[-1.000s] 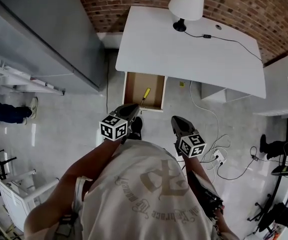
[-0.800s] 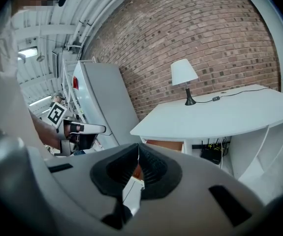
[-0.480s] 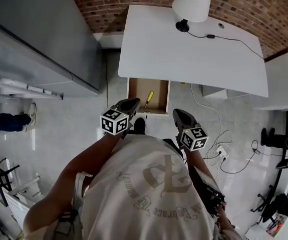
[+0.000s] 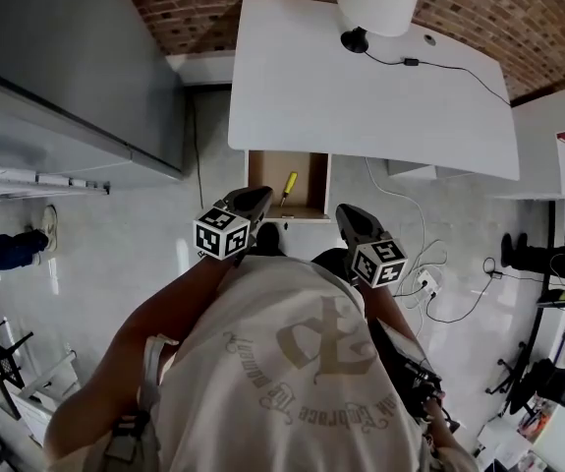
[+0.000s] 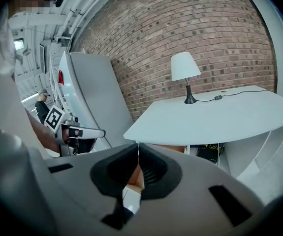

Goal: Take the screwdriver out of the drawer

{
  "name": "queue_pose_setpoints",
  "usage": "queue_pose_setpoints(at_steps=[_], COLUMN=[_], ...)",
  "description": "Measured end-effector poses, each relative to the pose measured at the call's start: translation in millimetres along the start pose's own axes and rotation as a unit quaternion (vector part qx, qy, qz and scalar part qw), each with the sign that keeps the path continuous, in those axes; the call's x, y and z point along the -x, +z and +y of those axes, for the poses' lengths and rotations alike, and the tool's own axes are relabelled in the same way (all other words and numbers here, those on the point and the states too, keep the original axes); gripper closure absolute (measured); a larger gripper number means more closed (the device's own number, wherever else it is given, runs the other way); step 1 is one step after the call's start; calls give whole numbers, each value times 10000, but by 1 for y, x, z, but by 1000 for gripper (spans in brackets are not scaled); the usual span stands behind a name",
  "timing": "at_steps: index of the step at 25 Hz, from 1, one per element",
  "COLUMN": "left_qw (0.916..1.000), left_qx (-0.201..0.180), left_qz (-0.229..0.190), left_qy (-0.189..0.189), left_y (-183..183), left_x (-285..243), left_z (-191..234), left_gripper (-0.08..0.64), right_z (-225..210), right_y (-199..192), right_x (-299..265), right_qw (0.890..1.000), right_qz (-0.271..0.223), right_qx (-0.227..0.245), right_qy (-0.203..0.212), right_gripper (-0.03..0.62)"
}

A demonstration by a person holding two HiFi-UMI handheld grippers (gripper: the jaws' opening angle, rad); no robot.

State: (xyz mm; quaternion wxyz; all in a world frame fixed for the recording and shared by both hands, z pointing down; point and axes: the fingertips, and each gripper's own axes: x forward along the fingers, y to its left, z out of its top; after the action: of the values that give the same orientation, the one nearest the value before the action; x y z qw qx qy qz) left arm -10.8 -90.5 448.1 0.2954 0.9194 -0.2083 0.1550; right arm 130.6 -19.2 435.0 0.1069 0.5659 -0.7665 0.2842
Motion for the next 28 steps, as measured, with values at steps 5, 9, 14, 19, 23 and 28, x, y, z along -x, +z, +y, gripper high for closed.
queue_pose_setpoints(at_steps=[5, 9, 14, 19, 23, 28], left_qw=[9995, 9985, 9972, 9960, 9955, 9956], left_qx=[211, 311, 427, 549, 607, 580], left_qz=[-62, -109, -84, -56, 11, 15], left_qy=[238, 441, 607, 709, 722, 733], left_y=[-1, -3, -11, -21, -29, -28], left_x=[11, 19, 31, 34, 29, 26], left_z=[22, 35, 41, 48, 51, 53], left_gripper=[546, 546, 546, 546, 546, 546], right_z=[8, 11, 15, 15, 12, 13], right_y=[3, 1, -4, -10, -15, -27], right_x=[-20, -35, -52, -68, -77, -96], right_qw=[9996, 9989, 9977, 9963, 9953, 9933], right_qz=[166, 275, 430, 615, 742, 891], right_qx=[115, 141, 129, 140, 135, 111], right_qy=[183, 346, 501, 579, 607, 722], right_gripper=[584, 584, 584, 584, 584, 584])
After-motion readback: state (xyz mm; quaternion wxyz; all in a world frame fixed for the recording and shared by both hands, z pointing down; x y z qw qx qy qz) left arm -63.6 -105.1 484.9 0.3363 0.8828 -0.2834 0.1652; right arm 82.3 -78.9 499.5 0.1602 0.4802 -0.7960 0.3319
